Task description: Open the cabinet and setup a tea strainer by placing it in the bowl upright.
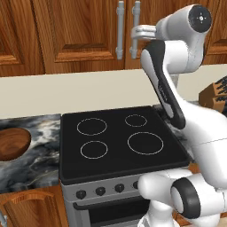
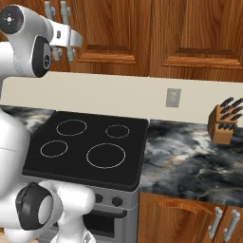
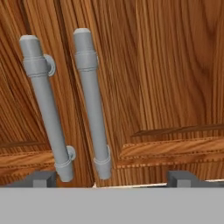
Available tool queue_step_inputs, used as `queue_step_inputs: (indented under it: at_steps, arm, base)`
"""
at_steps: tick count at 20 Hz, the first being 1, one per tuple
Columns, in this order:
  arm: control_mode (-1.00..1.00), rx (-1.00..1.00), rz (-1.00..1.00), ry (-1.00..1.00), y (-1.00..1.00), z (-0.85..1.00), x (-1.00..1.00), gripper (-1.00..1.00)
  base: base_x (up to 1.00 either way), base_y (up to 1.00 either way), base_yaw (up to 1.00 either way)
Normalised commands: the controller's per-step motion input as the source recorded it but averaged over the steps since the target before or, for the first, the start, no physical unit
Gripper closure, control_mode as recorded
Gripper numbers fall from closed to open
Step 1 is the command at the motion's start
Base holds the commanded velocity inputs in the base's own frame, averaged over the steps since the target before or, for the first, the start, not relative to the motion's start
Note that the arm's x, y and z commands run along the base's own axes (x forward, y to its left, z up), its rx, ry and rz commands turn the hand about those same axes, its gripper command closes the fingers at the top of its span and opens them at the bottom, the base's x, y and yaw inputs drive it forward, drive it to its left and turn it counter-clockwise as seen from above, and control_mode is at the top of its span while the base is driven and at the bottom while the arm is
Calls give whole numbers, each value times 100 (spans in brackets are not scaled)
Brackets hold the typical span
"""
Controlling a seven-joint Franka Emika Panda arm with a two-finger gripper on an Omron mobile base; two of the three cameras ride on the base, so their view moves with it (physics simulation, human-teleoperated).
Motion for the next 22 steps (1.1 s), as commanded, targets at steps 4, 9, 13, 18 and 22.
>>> queue_step_inputs:
  at_steps: [4,9,13,18,22]
  arm:
    - [-100,-1,1,0,16,0,1,-100]
    - [-100,0,0,0,7,0,19,-100]
    - [-100,-1,0,1,0,-2,32,-100]
    - [-100,-3,0,0,0,-13,41,-100]
    - [-100,-6,0,0,2,-6,38,-100]
  base:
    - [0,0,0]
    - [0,0,0]
    - [0,0,0]
    - [0,0,0]
    - [0,0,0]
